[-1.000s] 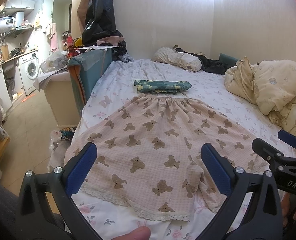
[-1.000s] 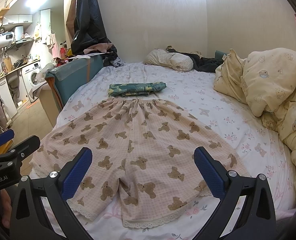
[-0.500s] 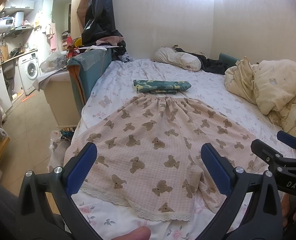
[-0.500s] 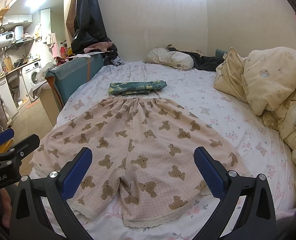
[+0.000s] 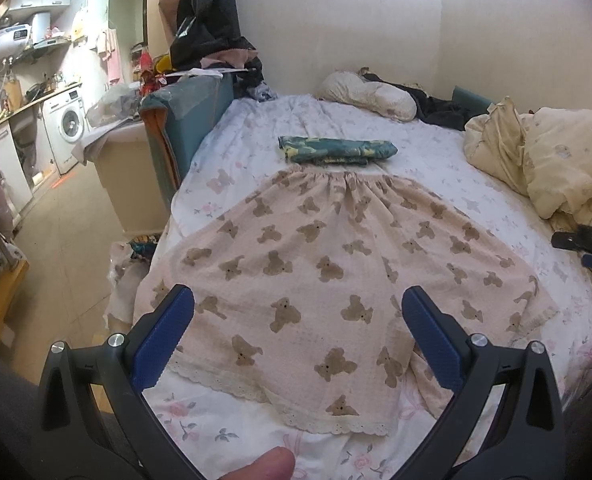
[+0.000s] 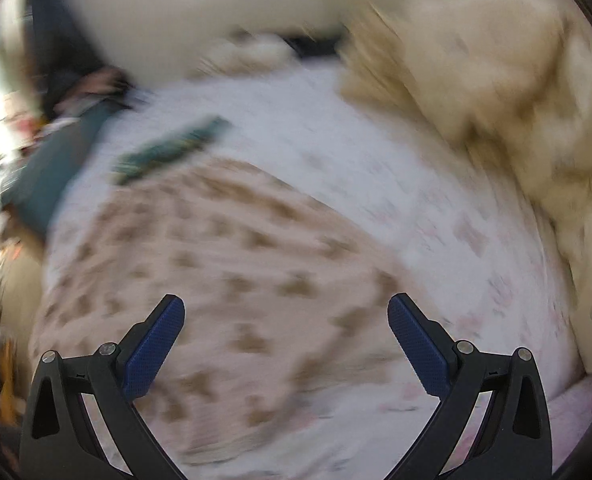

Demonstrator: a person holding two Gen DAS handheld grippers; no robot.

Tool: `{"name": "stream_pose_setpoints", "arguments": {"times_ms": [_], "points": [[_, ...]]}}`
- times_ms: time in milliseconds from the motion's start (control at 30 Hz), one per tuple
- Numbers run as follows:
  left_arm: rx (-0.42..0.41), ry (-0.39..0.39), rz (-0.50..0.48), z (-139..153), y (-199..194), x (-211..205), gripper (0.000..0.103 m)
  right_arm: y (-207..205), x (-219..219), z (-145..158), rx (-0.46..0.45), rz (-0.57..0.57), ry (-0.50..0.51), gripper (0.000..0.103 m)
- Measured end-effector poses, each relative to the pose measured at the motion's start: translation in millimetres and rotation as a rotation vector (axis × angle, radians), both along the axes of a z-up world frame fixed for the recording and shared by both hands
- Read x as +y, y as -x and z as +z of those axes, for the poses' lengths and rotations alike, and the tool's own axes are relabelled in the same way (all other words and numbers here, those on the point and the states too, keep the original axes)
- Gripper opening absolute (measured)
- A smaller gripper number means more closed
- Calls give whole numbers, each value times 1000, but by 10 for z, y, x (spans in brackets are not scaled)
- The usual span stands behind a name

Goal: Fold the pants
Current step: 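Grasp one leg hem with the right tool while the left tool grasps the other hem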

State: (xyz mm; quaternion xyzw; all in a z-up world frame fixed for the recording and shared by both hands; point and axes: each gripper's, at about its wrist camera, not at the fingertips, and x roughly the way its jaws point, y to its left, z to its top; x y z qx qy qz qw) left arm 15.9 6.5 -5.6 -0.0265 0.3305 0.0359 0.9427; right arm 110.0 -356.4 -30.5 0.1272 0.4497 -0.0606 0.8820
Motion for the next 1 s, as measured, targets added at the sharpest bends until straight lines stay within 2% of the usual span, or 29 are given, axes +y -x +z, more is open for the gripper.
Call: {"name": "stream_pose_setpoints", "arguments": {"times_ms": [100, 167, 233, 333, 367, 400, 433, 467, 500, 600, 700, 767, 833, 933, 1000], "points": [[13, 5, 1, -21, -21, 21, 102, -375, -565, -403, 199, -106, -69, 99], [31, 18, 5, -43, -46, 44, 102, -499, -853, -675, 286, -174, -102, 95], [47, 28, 14, -62, -70, 67, 102, -569, -1061, -864, 343, -228, -79, 95], [81, 61, 27, -102, -132, 103, 102, -611, -1237, -1123, 415, -272, -93, 84], [89, 71, 29, -110, -147, 113, 102, -625, -1243, -1180, 438, -271, -97, 73], [101, 90, 29, -118, -169, 124, 102, -636, -1235, -1239, 467, -268, -78, 57], [110, 109, 30, -126, -189, 139, 102, -636, -1205, -1269, 482, -260, -49, 52], [118, 121, 36, -130, -204, 153, 102, -633, -1168, -1261, 475, -243, -38, 36], [123, 130, 44, -132, -215, 166, 102, -632, -1112, -1233, 460, -215, -37, 15], [128, 146, 58, -130, -232, 193, 102, -610, -884, -1104, 404, -118, -45, 1], [128, 157, 60, -119, -227, 225, 102, -486, -519, -525, 143, 30, -76, 0], [131, 165, 63, -113, -221, 260, 102, -388, -250, -220, 58, 130, -103, 0], [139, 164, 68, -115, -230, 293, 102, -146, 158, 15, -5, 278, -186, 0], [178, 170, 75, -137, -283, 341, 102, 143, 703, 88, 9, 471, -288, 0], [228, 182, 70, -162, -365, 362, 102, 309, 1021, -51, 87, 576, -286, 0]]}}
